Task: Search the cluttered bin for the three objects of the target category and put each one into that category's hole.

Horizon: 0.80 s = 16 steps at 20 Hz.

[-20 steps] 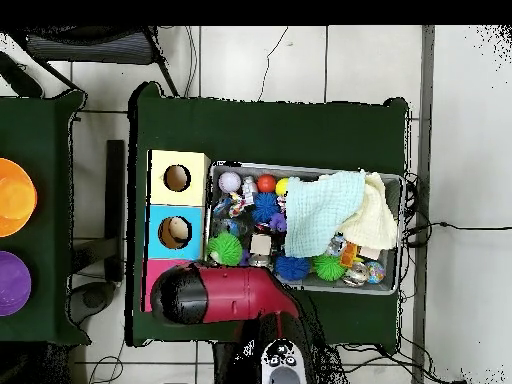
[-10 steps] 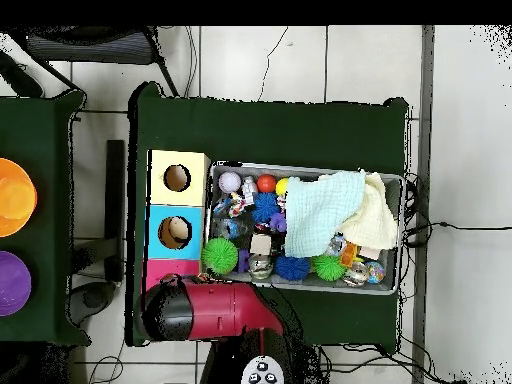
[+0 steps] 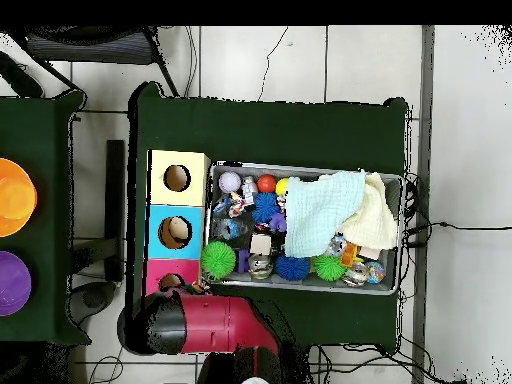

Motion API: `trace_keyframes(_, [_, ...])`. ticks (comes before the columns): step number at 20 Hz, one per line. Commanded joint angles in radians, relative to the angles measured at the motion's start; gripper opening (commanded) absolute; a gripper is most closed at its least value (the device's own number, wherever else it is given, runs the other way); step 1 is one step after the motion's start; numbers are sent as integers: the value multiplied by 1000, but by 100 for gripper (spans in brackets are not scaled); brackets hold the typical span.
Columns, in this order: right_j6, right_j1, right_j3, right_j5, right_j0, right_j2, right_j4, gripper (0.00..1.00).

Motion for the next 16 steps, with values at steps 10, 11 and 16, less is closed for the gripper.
trace_keyframes(10, [294, -39, 79, -22, 91, -15, 176, 0])
trace_keyframes(11, [294, -33, 76, -40, 97, -11, 183, 0])
trace_keyframes(16, [232, 101, 38, -209, 26, 121, 253, 0])
